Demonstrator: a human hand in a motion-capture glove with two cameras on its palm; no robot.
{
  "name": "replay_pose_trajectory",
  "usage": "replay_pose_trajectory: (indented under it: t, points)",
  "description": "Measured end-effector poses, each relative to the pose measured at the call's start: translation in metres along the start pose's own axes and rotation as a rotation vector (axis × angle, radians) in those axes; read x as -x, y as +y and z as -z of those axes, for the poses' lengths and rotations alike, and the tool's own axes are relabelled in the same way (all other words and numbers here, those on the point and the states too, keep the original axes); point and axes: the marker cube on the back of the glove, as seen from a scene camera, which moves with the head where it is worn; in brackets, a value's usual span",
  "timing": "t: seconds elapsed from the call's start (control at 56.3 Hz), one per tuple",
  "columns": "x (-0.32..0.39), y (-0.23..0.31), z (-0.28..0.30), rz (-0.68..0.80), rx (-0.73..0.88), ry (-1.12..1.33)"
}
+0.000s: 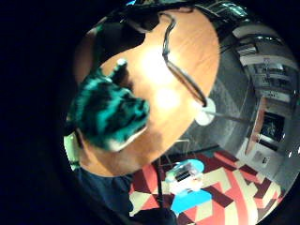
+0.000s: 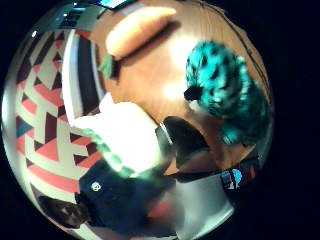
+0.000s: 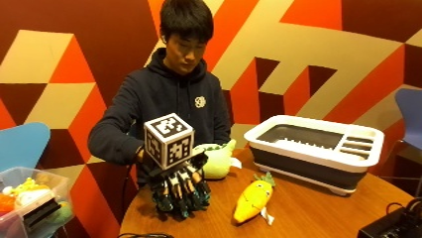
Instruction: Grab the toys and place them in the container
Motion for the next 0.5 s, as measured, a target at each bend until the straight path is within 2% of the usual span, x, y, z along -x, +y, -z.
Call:
replay_pose_trajectory:
  t: [0.053,0.178,0.284,0.391,0.498]
  points:
    - [0.000,-0.006,-0.014,-0.022,-0.033,0.000]
    - [-0.001,-0.012,-0.024,-0.013,-0.229,0.006]
    - [0.000,-0.016,-0.019,0.020,-0.293,-0.001]
    - [0.008,-0.012,0.000,0.044,-0.310,-0.071]
    - [0.030,0.002,0.047,0.093,-0.323,-0.170]
